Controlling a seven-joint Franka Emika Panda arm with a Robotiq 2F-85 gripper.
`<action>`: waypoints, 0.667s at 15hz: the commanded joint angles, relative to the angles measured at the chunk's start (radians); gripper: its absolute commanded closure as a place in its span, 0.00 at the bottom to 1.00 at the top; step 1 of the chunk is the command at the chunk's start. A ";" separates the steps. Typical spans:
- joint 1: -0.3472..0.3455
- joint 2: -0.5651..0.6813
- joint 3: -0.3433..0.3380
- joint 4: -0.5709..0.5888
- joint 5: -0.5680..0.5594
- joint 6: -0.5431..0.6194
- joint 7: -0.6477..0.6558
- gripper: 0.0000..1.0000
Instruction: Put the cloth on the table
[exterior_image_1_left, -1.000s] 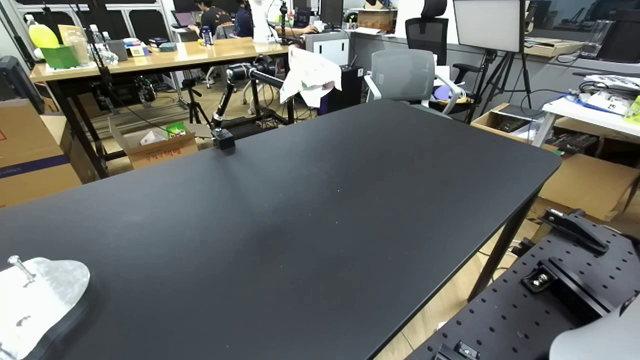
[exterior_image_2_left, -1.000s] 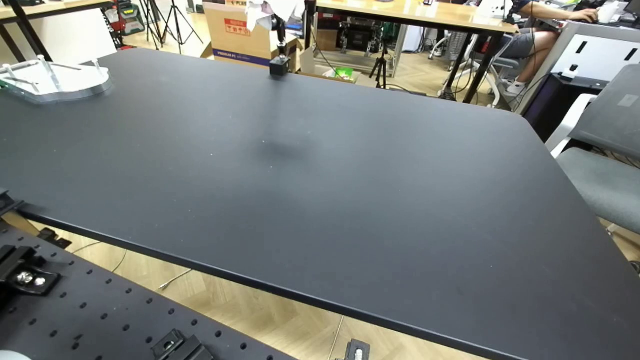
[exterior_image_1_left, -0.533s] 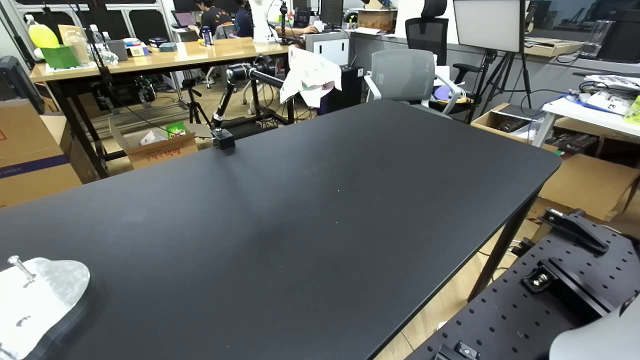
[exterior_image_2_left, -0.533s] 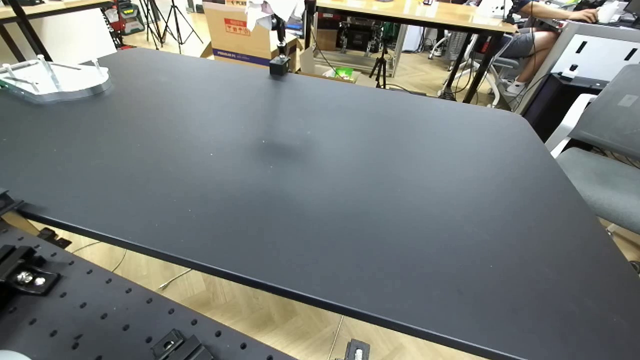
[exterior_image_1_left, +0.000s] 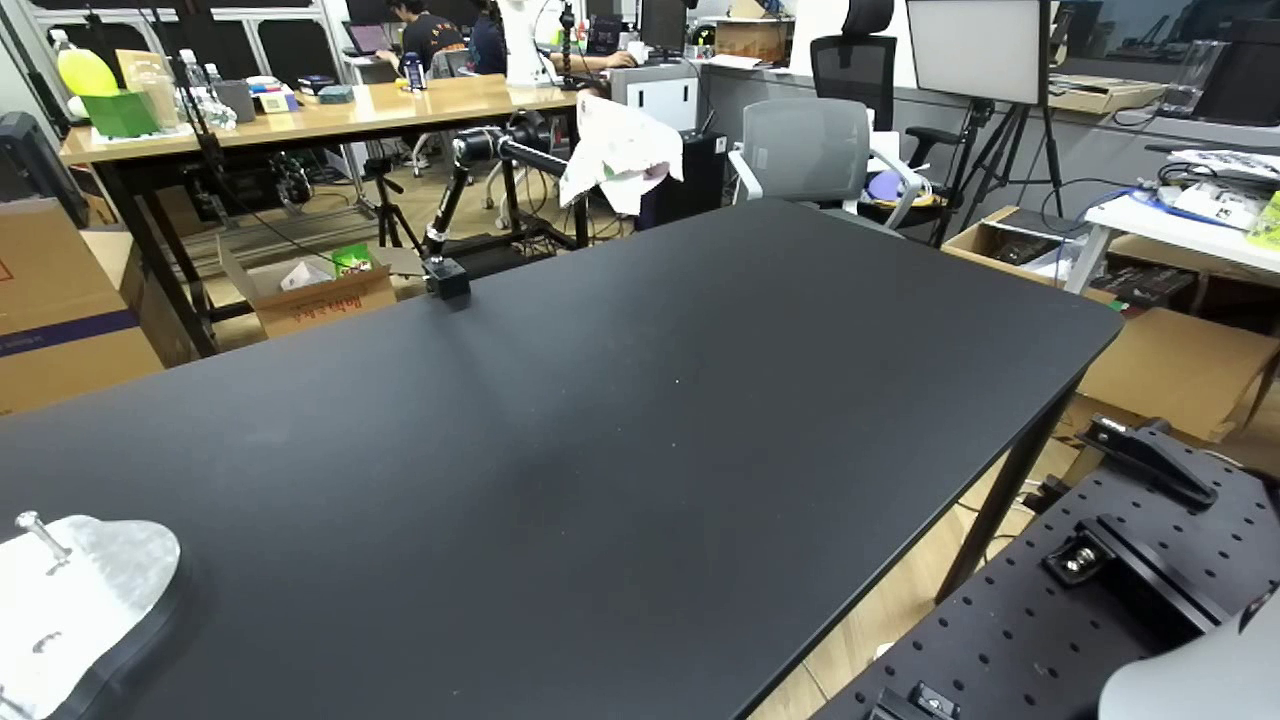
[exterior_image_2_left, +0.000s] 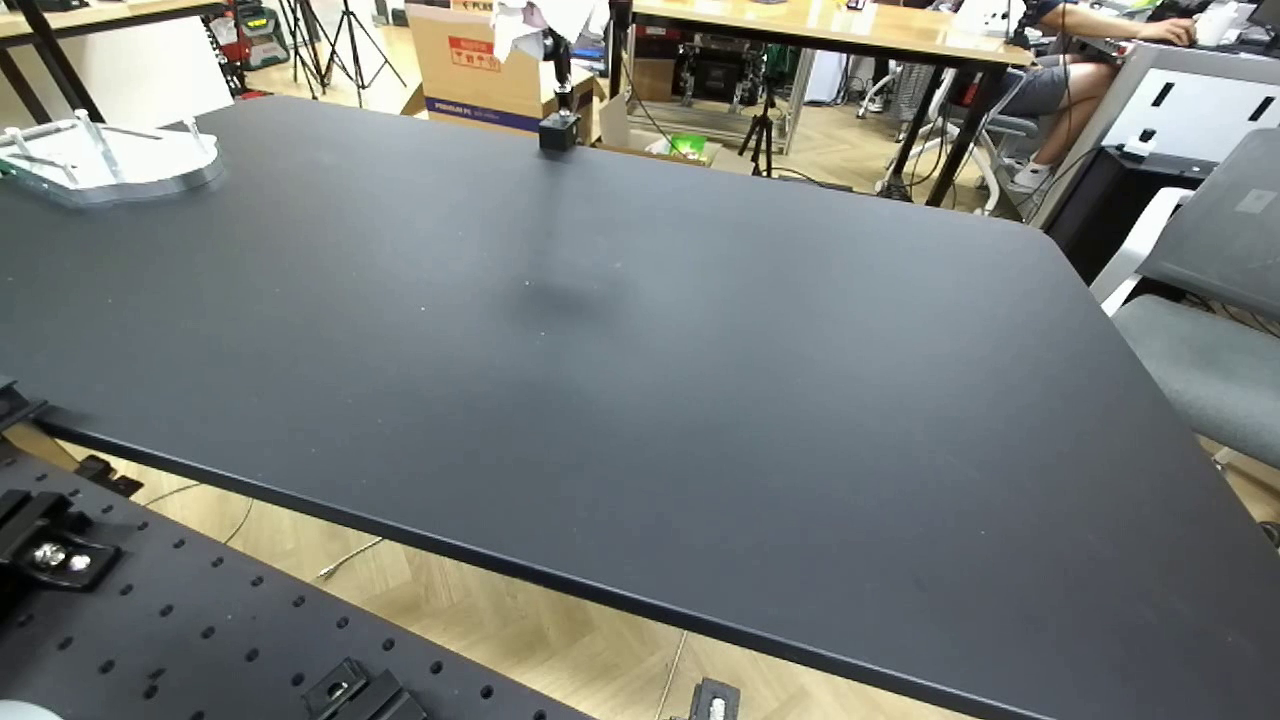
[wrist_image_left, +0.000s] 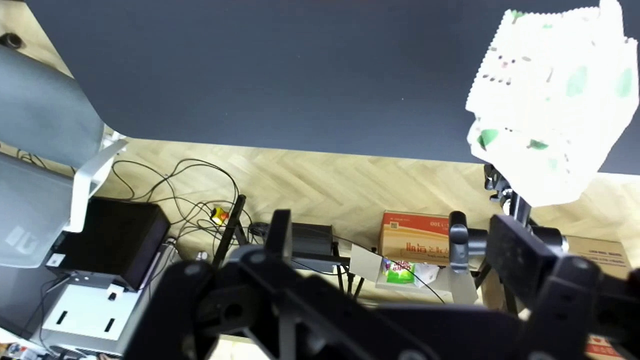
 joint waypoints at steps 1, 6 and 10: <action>0.038 0.084 0.013 0.053 0.021 0.053 -0.014 0.00; 0.101 0.162 0.042 0.076 0.093 0.052 -0.036 0.00; 0.120 0.239 0.058 0.116 0.143 0.045 -0.081 0.00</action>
